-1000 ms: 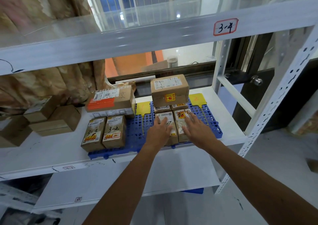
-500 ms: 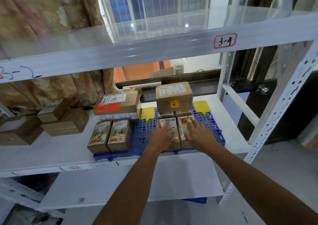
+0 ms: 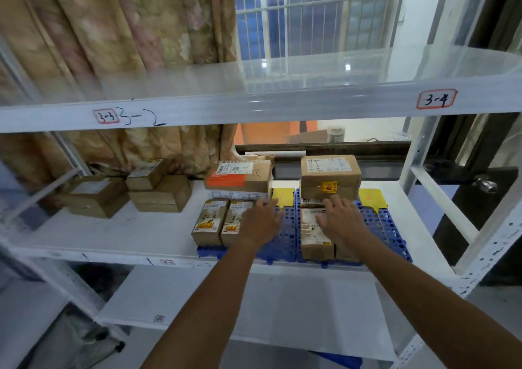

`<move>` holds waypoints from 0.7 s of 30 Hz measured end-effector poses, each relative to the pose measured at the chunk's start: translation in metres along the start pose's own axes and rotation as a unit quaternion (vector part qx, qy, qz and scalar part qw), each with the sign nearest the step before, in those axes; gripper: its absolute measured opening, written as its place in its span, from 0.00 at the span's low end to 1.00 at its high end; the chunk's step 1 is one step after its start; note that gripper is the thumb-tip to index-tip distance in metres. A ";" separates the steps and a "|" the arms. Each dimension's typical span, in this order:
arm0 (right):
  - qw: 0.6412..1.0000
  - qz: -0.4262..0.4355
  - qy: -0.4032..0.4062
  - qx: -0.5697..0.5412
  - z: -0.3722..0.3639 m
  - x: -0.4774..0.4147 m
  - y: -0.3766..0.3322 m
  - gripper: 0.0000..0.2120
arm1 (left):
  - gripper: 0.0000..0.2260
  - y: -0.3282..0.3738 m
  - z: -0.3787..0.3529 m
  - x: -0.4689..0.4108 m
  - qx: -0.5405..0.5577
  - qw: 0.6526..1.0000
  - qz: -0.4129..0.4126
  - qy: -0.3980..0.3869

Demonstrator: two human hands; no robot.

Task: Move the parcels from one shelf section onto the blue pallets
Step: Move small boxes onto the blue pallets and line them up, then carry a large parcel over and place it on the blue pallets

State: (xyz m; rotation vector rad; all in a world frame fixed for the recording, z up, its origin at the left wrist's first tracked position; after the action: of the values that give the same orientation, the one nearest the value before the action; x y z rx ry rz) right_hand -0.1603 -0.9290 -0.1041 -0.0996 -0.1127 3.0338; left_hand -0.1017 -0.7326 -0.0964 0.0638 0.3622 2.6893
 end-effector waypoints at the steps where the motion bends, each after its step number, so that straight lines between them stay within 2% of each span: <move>1: 1.000 0.009 0.000 0.000 0.004 -0.004 -0.012 0.24 | 0.20 -0.010 0.011 0.005 -0.003 1.000 0.001 0.010; 6: 0.999 0.034 -0.023 0.026 0.022 -0.018 -0.086 0.27 | 0.19 -0.076 0.061 0.041 -0.054 0.998 0.017 0.042; 12: 0.995 0.090 -0.026 0.018 0.038 -0.013 -0.198 0.30 | 0.21 -0.189 0.106 0.102 -0.126 0.985 0.114 0.024; 17: 0.990 0.141 0.006 0.018 0.036 -0.003 -0.291 0.26 | 0.23 -0.273 0.132 0.160 -0.147 0.975 0.162 0.037; 21: 0.986 0.162 -0.007 0.039 0.024 0.001 -0.361 0.27 | 0.23 -0.329 0.148 0.206 -0.158 0.969 0.186 0.044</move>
State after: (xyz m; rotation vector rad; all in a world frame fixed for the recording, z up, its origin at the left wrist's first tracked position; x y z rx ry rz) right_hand -0.1259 -0.5727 -0.0524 -0.1003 0.0252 3.3590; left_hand -0.1416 -0.3225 -0.0420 -0.0923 -0.0674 3.0933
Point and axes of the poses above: each hand's wrist, its own x-axis away from the middle knuckle, its own z-axis out of the back of the hand, y = z × x, the point moved 6 cm from there along -x, towards the middle knuckle, and after that the axes turned 6 degrees about -y, right-handed, at the moved point
